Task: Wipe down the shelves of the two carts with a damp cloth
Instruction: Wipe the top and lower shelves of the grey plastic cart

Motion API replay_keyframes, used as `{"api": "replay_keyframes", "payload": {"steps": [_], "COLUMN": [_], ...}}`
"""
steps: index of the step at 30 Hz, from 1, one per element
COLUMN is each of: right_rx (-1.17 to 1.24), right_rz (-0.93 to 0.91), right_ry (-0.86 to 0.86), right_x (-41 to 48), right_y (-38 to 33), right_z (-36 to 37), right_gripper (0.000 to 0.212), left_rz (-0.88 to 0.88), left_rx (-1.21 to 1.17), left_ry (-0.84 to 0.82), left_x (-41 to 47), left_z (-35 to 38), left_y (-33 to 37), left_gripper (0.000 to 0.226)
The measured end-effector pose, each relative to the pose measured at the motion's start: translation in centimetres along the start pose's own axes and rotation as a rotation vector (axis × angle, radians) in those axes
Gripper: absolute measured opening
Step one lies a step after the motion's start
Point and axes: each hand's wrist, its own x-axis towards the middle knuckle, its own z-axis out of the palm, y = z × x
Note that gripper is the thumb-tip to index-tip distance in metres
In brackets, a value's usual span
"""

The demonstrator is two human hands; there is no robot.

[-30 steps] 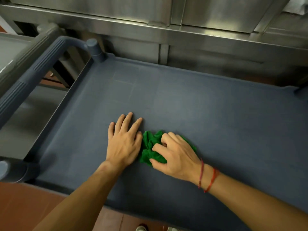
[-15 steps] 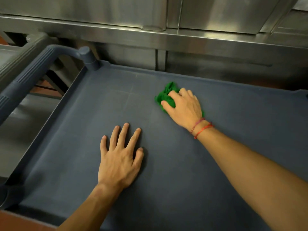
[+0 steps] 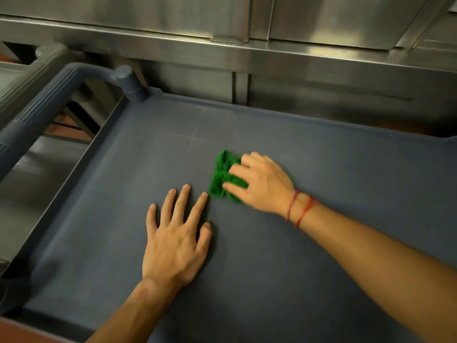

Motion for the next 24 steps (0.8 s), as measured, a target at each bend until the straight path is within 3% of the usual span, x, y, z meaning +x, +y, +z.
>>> {"api": "replay_keyframes", "payload": {"steps": [7,12,19,24], "right_rx": [-0.149,-0.11,0.009,0.044], "right_rz": [0.333,0.428,0.221,0.077], "right_ry": [0.055,0.041,-0.046,-0.068], "right_x": [8.8,7.8,-2.9,-3.8], "right_y": [9.1,7.2,-3.6,-1.8], "right_z": [1.0,0.9,-2.0,-2.5], "right_gripper": [0.046,0.043,0.036,0.029], "left_rz": [-0.009,-0.007,-0.007,-0.006], "left_rx": [-0.006,-0.022,0.003,0.0], "left_ry": [-0.001,-0.003,-0.006,-0.002], "left_x": [0.3,0.2,-0.1,0.1], "left_z": [0.1,-0.2,-0.1,-0.2], "left_y": [-0.1,-0.1,-0.1,0.0], "left_gripper": [0.06,0.061,0.061,0.06]}}
